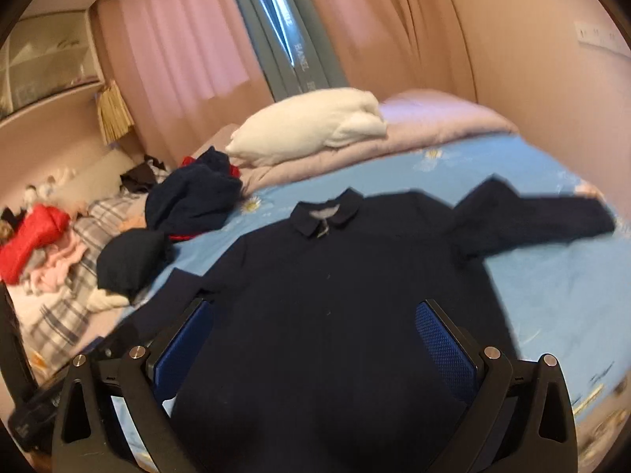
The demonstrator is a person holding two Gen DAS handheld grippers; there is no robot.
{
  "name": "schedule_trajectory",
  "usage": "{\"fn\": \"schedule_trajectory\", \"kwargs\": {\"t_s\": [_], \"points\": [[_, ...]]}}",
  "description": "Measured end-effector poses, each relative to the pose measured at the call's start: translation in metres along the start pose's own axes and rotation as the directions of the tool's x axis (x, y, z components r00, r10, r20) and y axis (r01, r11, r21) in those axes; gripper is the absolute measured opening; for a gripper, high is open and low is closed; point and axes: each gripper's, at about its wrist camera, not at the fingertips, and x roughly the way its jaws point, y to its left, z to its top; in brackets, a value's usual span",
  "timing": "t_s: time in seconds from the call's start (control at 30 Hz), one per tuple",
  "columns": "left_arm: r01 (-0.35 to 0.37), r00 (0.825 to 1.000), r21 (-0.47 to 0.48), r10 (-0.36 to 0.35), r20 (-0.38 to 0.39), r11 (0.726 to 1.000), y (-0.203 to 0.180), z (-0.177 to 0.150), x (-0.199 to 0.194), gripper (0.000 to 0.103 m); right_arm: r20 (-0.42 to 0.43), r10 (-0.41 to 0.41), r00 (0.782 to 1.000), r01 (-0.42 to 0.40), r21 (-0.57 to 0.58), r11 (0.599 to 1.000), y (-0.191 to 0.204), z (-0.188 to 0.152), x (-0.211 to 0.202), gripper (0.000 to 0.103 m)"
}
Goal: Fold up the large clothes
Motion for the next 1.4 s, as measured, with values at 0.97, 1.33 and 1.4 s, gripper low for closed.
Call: {"fn": "schedule_trajectory", "kwargs": {"t_s": [0.97, 1.33, 1.4], "points": [[-0.092, 0.981, 0.08, 0.104, -0.161, 0.993, -0.029, 0.029, 0.107, 0.1, 0.043, -0.094, 0.995, 0.089, 0.107, 0.99, -0.074, 0.121, 0.049, 0.103], [-0.027, 0.962, 0.018, 0.031, -0.271, 0.999, -0.034, 0.005, 0.178, 0.099, -0.102, -0.292, 0.951, 0.309, 0.34, 0.888, -0.232, 0.11, 0.128, 0.102], [-0.043, 0.953, 0.024, 0.048, -0.298, 0.999, -0.036, -0.001, 0.19, 0.097, -0.138, -0.314, 0.94, 0.342, 0.394, 0.853, -0.264, 0.095, 0.138, 0.101]]}}
